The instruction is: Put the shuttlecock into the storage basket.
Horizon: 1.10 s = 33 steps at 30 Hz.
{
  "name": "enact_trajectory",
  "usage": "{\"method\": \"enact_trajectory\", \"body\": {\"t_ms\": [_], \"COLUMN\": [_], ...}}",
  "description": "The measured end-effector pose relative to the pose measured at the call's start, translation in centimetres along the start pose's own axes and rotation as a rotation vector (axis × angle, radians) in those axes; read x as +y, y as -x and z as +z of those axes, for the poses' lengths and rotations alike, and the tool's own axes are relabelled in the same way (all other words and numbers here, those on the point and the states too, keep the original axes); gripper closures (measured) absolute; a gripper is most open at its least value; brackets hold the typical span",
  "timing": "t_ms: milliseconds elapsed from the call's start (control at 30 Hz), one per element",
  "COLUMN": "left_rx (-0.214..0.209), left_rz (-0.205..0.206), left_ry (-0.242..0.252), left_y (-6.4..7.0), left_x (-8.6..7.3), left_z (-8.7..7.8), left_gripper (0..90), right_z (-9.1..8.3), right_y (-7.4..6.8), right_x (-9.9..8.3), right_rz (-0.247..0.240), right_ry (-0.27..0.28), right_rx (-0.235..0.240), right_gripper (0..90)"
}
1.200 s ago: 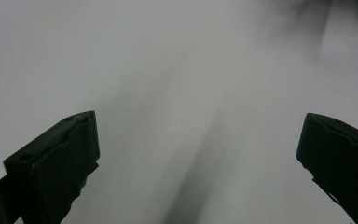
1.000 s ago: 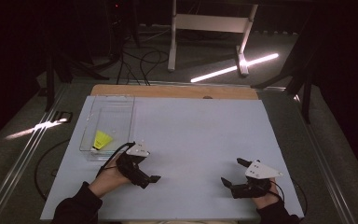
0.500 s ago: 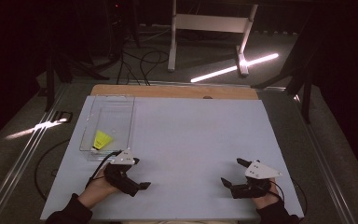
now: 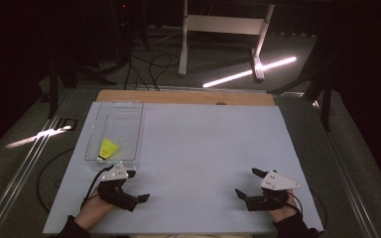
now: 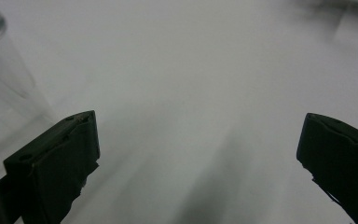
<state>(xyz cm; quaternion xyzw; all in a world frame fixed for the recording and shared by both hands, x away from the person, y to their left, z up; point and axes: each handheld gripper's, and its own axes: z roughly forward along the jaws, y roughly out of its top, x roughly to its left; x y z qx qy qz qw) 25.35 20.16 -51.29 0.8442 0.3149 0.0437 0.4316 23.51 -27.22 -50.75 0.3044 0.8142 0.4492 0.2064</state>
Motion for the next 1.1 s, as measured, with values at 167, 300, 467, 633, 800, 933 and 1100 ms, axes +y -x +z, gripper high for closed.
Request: {"method": "enact_trajectory", "body": {"t_ms": [167, 300, 467, 633, 800, 933, 1100], "left_rx": [0.036, 0.068, 0.107, 0.144, 0.162, 0.155, 0.149], "left_rz": [-0.005, -0.005, -0.019, -0.042, -0.039, -0.036, -0.036], "left_ry": [0.023, 0.069, 0.084, 0.080, 0.090, 0.081, 0.086], "left_y": [0.1, 0.4, 0.5, 0.4, 0.3, 0.3, 0.4], "left_x": [-0.7, -1.3, -1.8, -2.0, -2.0, -2.0, -2.0], "left_z": [-0.4, -0.8, -1.0, -1.0, -0.9, -0.8, -0.8], "left_gripper": [0.1, 0.1, 0.1, 0.1, 0.1, 0.1, 0.1], "right_z": [0.0, 0.0, 0.0, 0.0, 0.1, 0.1, 0.0], "right_y": [0.0, 0.0, 0.0, 0.0, 0.0, 0.0, 0.0], "right_x": [0.0, 0.0, 0.0, -0.1, -0.1, -0.1, -0.1], "right_rz": [0.001, 0.003, 0.003, 0.004, 0.003, 0.001, 0.003], "right_ry": [-0.002, -0.001, -0.002, -0.004, -0.004, -0.005, -0.004], "right_rx": [0.003, 0.005, 0.007, 0.011, 0.014, 0.015, 0.015], "right_gripper": [8.1, 8.1, 8.1, 8.1, 8.1, 8.1, 8.1]}}
